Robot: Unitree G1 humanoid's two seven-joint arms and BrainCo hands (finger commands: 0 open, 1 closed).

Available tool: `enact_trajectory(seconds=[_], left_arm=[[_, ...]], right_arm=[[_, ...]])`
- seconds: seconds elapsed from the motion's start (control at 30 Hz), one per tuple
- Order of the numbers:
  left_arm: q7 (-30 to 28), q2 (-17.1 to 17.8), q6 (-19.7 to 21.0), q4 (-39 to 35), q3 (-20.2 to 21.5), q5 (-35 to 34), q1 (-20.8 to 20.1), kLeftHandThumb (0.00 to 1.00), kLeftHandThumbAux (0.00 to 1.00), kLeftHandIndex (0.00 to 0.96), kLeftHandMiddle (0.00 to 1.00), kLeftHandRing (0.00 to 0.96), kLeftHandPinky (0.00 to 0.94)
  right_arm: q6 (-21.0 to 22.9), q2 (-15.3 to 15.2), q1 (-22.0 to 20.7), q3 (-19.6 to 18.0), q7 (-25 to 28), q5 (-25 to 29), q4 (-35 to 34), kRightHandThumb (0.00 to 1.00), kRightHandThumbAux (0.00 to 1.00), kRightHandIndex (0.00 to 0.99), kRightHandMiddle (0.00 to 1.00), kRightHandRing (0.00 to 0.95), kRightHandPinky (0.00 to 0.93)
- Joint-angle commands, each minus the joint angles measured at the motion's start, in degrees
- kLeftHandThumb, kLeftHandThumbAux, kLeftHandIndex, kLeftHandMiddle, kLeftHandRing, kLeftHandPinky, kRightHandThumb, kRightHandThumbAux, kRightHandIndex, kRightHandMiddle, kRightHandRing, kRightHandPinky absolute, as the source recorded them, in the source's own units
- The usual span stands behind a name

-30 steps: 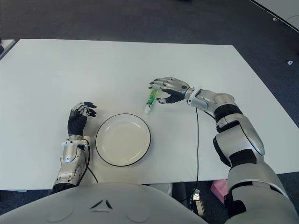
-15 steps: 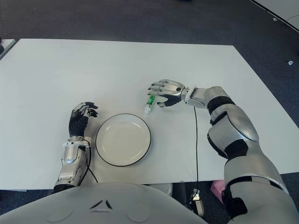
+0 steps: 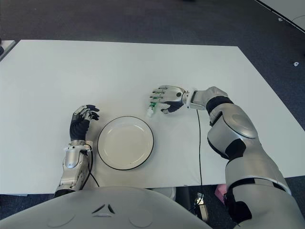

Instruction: Put the toothpaste on the table into the plate.

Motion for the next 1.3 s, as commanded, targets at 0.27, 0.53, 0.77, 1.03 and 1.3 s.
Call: enact_trajectory(seconds=[0.27, 0.53, 0.77, 1.03, 1.3], left_arm=[[0.9, -2.9, 0.1, 1.6, -0.1, -0.6, 3.8, 0.838, 0.676, 0.429, 0.475, 0.571, 0.566], [1.1, -3.2, -1.8, 1.2, 0.0, -0.8, 5.3, 0.841, 0.674, 0.444, 0.467, 0.569, 0.560], [1.6, -3.2, -2.3, 0.4, 0.0, -0.6, 6.4, 0.841, 0.674, 0.448, 0.465, 0.570, 0.565], [2.8, -2.9, -1.5, -1.1, -0.2, 0.1, 7.7, 0.838, 0.675, 0.439, 0.470, 0.571, 0.556], [2.4, -2.6, -1.0, -1.2, 0.0, -0.6, 8.1, 0.834, 0.676, 0.420, 0.484, 0.572, 0.556]], right_arm=[[4.2, 3.5, 0.1, 4.3, 0.2, -1.5, 2.5, 0.536, 0.264, 0.000, 0.000, 0.000, 0.000], [7.7, 5.8, 1.1, 6.3, 0.8, -1.6, 3.7, 0.549, 0.260, 0.000, 0.000, 0.000, 0.000], [10.9, 8.2, 2.4, 6.8, 3.7, -0.8, 5.1, 0.548, 0.254, 0.000, 0.000, 0.000, 0.000], [12.4, 9.3, 3.1, 6.9, 6.0, 0.0, 5.7, 0.538, 0.260, 0.000, 0.000, 0.000, 0.000], [13.1, 10.0, 3.7, 6.9, 7.8, 0.8, 5.8, 0.527, 0.267, 0.000, 0.000, 0.000, 0.000]])
